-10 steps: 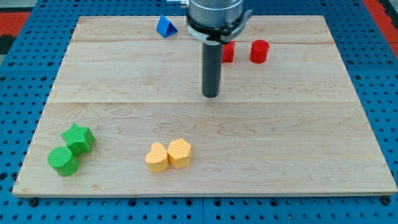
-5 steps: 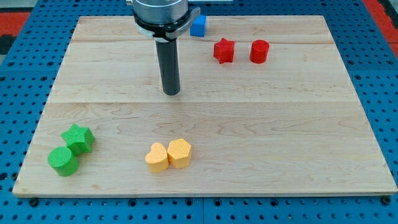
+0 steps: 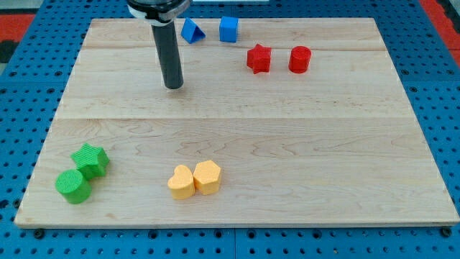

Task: Move the arm to the bottom of the red star

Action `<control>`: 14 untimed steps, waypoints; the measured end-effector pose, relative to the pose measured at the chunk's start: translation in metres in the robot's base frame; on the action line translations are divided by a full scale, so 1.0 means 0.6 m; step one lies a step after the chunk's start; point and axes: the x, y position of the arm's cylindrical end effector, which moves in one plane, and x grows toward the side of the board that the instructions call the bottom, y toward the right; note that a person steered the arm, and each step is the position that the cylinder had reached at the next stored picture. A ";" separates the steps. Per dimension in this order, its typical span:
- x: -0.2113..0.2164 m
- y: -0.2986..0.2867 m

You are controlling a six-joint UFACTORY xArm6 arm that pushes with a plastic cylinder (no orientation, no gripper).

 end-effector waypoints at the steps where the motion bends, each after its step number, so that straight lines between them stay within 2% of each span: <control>1: -0.011 -0.016; 7: -0.095 -0.029; 14: -0.100 0.011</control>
